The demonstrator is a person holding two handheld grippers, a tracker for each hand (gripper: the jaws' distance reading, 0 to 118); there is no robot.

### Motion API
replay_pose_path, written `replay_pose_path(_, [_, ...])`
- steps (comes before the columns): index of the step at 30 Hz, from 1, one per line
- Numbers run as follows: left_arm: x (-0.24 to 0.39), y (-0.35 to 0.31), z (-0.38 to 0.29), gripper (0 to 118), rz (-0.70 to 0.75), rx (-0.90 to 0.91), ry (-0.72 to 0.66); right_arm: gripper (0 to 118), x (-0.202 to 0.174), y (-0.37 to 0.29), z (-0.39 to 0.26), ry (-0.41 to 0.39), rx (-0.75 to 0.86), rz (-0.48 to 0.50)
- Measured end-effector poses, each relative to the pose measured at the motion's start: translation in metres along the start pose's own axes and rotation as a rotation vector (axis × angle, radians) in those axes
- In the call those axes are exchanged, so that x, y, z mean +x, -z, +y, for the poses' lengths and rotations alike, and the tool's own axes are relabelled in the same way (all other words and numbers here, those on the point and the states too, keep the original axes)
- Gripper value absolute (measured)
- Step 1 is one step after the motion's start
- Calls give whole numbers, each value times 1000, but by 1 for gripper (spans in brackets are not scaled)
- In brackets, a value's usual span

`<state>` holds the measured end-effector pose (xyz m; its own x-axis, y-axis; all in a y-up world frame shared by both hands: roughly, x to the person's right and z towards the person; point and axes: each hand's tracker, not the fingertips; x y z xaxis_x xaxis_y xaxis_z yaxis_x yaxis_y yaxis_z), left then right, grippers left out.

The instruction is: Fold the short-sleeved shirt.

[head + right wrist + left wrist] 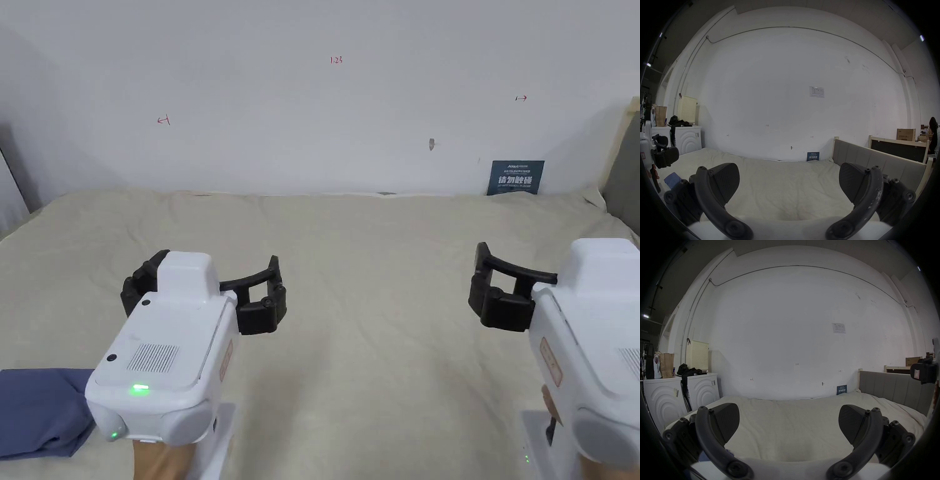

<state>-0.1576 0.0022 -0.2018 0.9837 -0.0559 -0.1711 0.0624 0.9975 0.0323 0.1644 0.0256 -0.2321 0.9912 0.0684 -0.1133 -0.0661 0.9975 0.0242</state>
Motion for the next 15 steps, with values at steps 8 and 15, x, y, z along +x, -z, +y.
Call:
replay_pose_path(8, [-1, 1, 0, 118, 6, 1, -6, 118, -2, 0, 0, 0, -3, 5])
replay_pose_path(15, [-2, 1, -1, 118, 3, 4, -6, 118, -3, 0, 0, 5, 2, 2])
